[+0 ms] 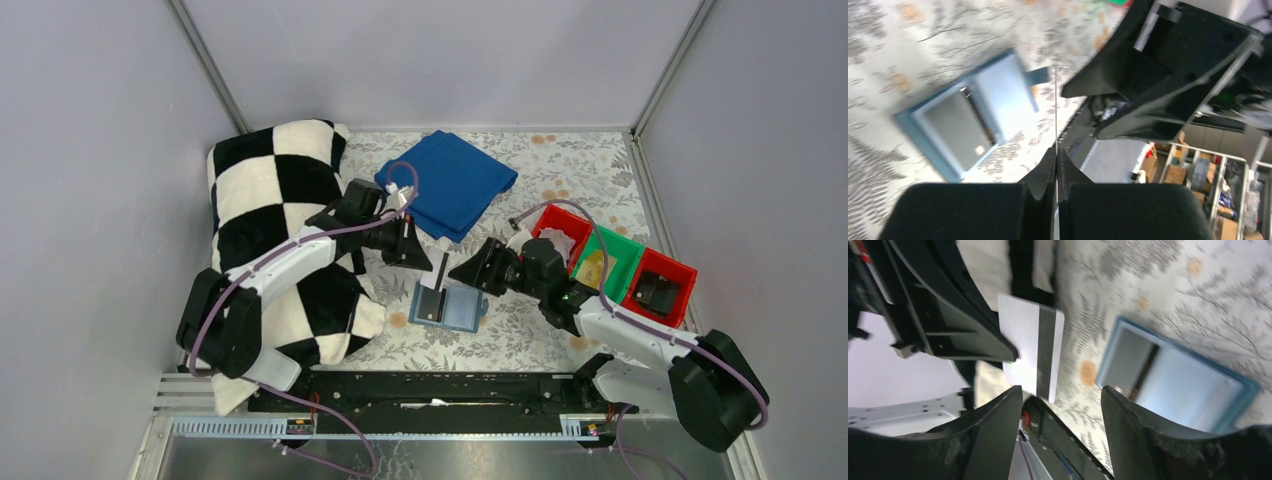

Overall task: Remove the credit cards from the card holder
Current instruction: Remove the credit card from the card holder, then place the credit card in the storage box.

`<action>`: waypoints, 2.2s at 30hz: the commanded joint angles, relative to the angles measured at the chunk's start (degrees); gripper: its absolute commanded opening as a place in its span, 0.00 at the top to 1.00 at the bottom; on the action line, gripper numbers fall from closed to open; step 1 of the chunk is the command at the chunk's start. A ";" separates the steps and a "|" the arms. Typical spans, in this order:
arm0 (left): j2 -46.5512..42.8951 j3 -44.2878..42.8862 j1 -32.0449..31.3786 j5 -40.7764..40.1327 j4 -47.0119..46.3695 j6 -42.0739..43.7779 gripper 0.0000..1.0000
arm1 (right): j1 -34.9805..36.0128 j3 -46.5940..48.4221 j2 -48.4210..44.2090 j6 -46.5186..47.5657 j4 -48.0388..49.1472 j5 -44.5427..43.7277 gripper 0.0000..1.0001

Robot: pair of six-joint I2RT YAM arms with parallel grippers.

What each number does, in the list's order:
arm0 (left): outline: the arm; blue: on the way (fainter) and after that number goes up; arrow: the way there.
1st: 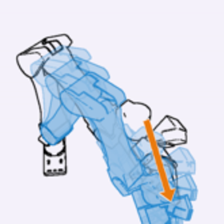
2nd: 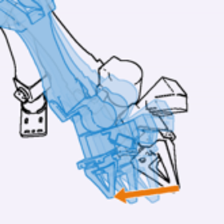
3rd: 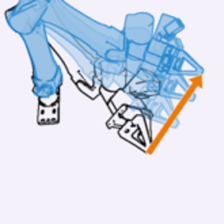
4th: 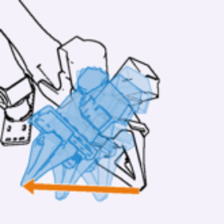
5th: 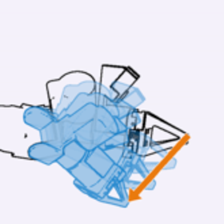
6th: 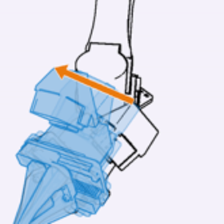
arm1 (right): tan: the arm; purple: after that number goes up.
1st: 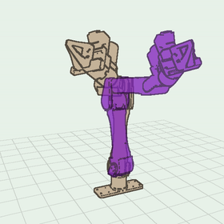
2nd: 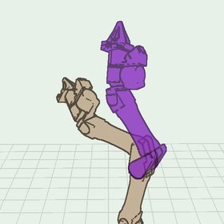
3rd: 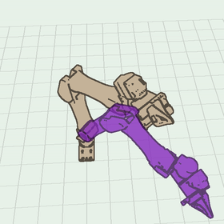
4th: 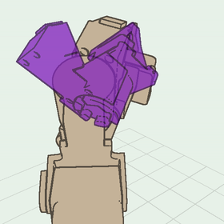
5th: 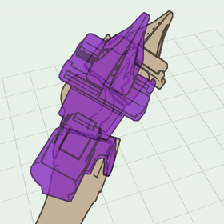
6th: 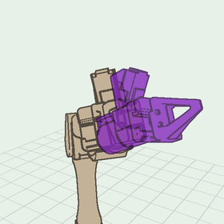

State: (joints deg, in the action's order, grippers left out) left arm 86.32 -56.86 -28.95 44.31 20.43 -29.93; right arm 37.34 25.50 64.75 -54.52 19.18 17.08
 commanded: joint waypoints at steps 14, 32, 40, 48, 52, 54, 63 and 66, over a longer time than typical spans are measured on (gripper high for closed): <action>-4.80 3.85 0.39 18.35 -24.80 -16.95 1.00 | -3.00 -6.56 0.30 -13.56 34.46 9.10 0.56; -3.42 -1.82 5.29 4.69 -0.31 -1.99 0.47 | -3.77 12.79 -11.58 4.03 -25.38 -14.27 1.00; -8.14 -4.84 5.75 -7.47 5.18 0.72 0.43 | -4.35 34.66 -3.19 13.34 -62.15 -48.70 1.00; -10.43 -5.24 5.66 -7.29 8.96 2.63 0.43 | -8.73 46.44 13.90 21.37 -72.20 -65.13 1.00; -10.89 -4.46 5.66 -7.58 9.73 2.84 0.42 | -11.26 47.01 21.38 23.05 -71.33 -66.04 1.00; -11.40 -4.27 5.66 -7.65 10.21 2.82 0.42 | -12.40 46.85 24.13 23.83 -69.85 -65.75 1.00; -13.67 -3.76 5.66 -8.46 11.97 3.56 0.39 | -16.32 45.29 32.04 27.62 -61.50 -59.39 1.00; -13.88 -3.44 5.66 -8.63 12.61 3.50 0.39 | -17.06 44.60 34.03 27.78 -59.64 -57.59 1.00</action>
State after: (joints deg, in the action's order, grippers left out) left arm 74.17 -60.27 -23.18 36.84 32.75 -27.55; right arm 21.34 70.52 96.64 -27.99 -43.99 -42.37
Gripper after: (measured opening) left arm 0.605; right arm 0.017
